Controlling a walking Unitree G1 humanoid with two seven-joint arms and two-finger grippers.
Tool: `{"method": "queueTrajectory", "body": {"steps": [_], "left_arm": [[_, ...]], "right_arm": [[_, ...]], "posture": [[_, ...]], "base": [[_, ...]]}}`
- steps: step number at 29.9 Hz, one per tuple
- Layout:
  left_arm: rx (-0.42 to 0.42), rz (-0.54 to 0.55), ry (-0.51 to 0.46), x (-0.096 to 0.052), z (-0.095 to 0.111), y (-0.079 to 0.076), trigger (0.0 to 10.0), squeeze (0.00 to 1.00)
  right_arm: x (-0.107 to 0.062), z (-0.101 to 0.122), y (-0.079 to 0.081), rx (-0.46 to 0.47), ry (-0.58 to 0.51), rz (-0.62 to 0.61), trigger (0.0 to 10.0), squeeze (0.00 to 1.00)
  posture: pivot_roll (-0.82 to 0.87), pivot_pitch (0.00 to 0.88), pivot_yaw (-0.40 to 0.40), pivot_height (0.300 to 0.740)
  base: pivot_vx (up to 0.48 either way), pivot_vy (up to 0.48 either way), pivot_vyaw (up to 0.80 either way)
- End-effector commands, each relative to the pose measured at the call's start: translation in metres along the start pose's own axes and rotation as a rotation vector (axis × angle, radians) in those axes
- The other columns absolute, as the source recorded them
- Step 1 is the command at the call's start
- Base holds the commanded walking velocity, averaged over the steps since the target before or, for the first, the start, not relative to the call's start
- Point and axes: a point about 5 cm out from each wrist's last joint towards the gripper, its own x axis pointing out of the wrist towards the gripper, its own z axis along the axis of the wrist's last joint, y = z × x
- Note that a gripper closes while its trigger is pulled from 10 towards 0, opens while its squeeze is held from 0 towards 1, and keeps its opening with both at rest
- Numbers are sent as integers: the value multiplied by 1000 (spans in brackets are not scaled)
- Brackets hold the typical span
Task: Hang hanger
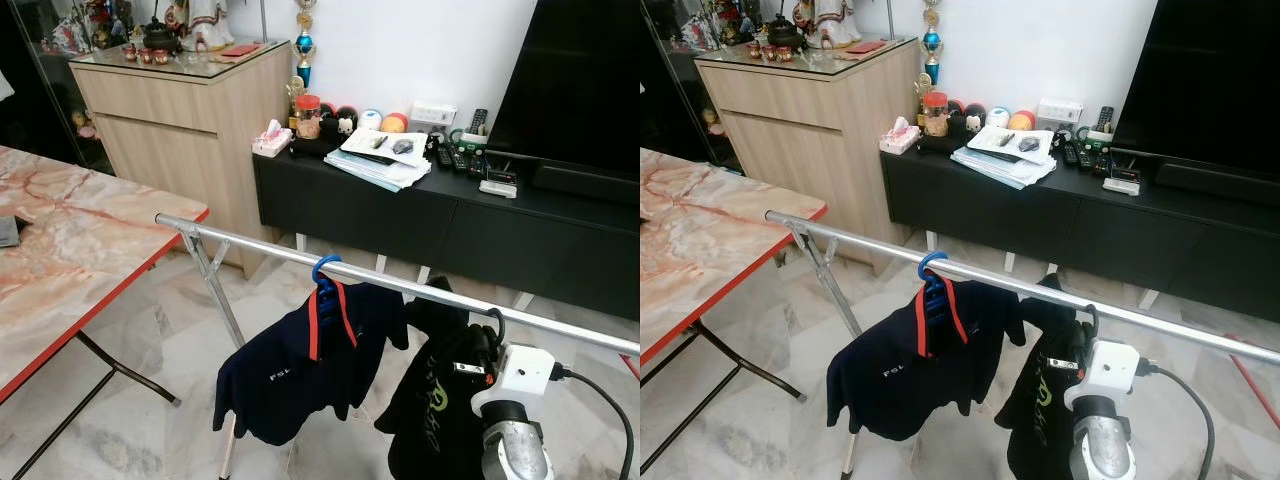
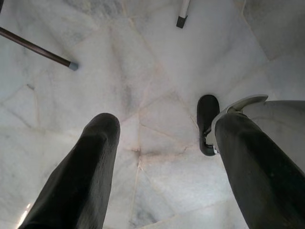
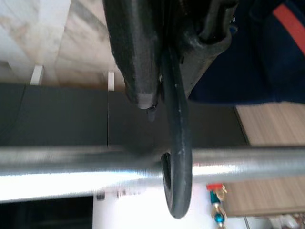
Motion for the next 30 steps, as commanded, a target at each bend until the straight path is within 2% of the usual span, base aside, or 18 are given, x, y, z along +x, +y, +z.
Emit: {"method": "queueTrajectory", "body": {"steps": [1,6,12,19,24,27,28,29,30], "left_arm": [[1,-1,14,-2,-7,-1,10000,0],[2,-15,15,-1,-10,-15,10000,0],[9,-26,4,3,-2,-27,10000,0],[5,4,-1,2,6,-1,10000,0],[5,6,3,1,5,5,10000,0],[9,0,4,1,3,3,10000,0],[10,-2,5,0,2,2,10000,0],[10,-2,5,0,2,2,10000,0],[11,-5,5,1,1,1,10000,0]], "right_arm": [[1,-1,1,12,15,-7,0,0],[2,4,1,50,-19,-24,0,0],[2,10,2,59,-53,-23,0,0],[-15,-2,-4,39,-15,-42,0,0],[-20,-10,-5,34,22,-44,0,0],[-19,-12,-5,31,34,-44,0,0],[-18,-12,-5,29,38,-43,1412,0],[-18,-12,-5,29,38,-43,1412,0],[-16,-12,-5,24,41,-43,4196,0]], "posture": [[44,0,15,740],[46,0,18,740],[46,0,19,740],[38,0,22,740],[35,0,23,740],[35,0,22,740],[35,0,21,740],[35,0,21,740],[35,0,21,740]], "base": [[0,0,0],[0,0,0],[0,0,0],[0,0,0],[0,0,0],[0,0,0],[0,0,0],[0,0,0],[0,0,0]]}}
